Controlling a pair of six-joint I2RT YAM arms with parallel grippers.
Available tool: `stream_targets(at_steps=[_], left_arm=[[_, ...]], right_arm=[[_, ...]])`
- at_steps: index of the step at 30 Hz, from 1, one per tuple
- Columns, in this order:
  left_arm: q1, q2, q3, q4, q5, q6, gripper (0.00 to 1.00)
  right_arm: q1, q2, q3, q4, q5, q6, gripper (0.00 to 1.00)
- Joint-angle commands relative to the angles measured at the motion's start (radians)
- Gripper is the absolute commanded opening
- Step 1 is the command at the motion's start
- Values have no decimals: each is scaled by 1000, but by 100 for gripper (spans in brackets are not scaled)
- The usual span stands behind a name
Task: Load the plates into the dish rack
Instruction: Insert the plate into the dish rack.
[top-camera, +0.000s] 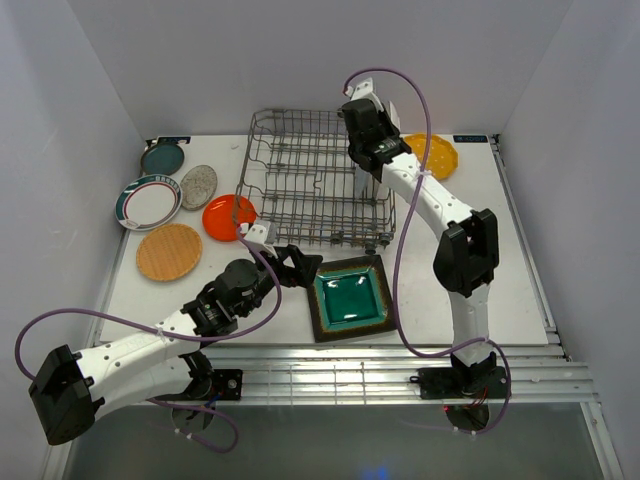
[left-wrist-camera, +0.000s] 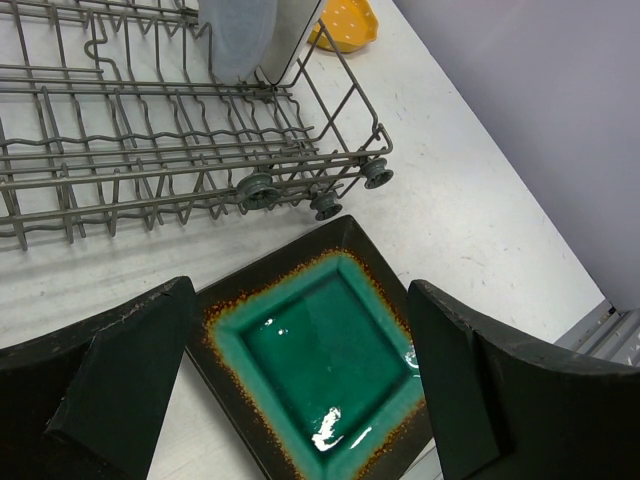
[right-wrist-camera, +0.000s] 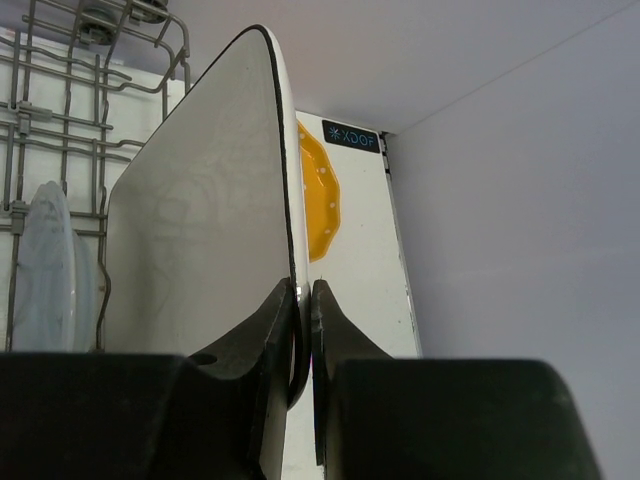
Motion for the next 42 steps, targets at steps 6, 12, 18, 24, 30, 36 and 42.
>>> stream_targets(at_steps=[6, 12, 18, 24, 30, 36, 42], left_arm=[[3, -5, 40, -2, 5, -3, 98], [3, -5, 40, -2, 5, -3, 98], [3, 0, 40, 0, 2, -3, 98], [3, 12, 43, 0, -1, -3, 98], [3, 12, 42, 0, -4, -2, 98], [5, 14, 43, -2, -1, -2, 98], [3, 12, 45, -2, 0, -2, 98]], right_arm=[[2, -104, 50, 8, 11, 109, 8], [2, -127, 19, -29, -1, 157, 8], [5, -139, 4, -38, -4, 166, 8], [5, -139, 33, -38, -4, 137, 8], [1, -148, 28, -37, -10, 134, 8], [-16, -150, -3, -37, -43, 163, 8], [-26, -156, -23, -37, -61, 193, 12]])
